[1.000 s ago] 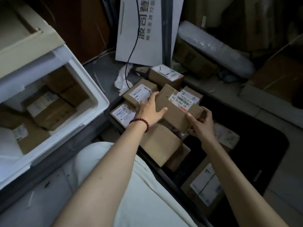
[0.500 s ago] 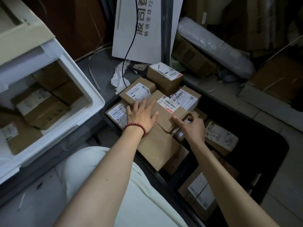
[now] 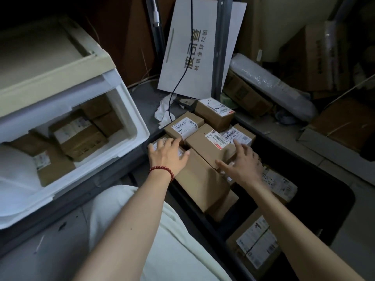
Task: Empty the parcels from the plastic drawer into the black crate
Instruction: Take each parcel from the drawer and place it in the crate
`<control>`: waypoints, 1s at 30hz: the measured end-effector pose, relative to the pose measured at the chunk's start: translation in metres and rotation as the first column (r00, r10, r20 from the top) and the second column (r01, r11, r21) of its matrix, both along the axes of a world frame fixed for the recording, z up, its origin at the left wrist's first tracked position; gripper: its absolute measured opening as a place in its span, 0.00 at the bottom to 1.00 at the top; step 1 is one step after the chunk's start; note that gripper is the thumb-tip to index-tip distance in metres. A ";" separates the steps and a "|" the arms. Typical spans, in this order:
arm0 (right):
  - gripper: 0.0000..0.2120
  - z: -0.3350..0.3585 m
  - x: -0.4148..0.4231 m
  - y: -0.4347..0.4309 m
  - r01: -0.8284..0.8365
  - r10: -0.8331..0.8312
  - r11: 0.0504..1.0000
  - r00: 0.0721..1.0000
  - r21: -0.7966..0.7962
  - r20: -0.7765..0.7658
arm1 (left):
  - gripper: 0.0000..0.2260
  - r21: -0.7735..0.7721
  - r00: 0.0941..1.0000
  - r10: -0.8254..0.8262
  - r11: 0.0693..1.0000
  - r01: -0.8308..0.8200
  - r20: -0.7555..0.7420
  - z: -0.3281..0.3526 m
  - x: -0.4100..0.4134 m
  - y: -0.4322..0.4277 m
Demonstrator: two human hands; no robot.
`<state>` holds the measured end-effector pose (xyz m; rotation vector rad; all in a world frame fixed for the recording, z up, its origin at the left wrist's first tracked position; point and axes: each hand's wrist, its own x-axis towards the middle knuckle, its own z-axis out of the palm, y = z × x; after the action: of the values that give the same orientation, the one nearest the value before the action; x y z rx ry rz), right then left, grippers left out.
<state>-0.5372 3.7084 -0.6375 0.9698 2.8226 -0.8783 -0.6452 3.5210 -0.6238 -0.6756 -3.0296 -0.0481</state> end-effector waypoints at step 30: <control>0.29 0.107 -0.066 -0.298 -0.757 0.745 0.651 0.626 0.052 -0.230 | 0.27 -0.038 0.839 0.543 0.838 -0.544 -0.041 0.118 0.082 -0.304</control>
<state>-0.6032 3.4100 -0.5310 -0.4008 2.8984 -0.9430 -0.5637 3.2167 -0.5060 0.2079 -3.0722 0.0519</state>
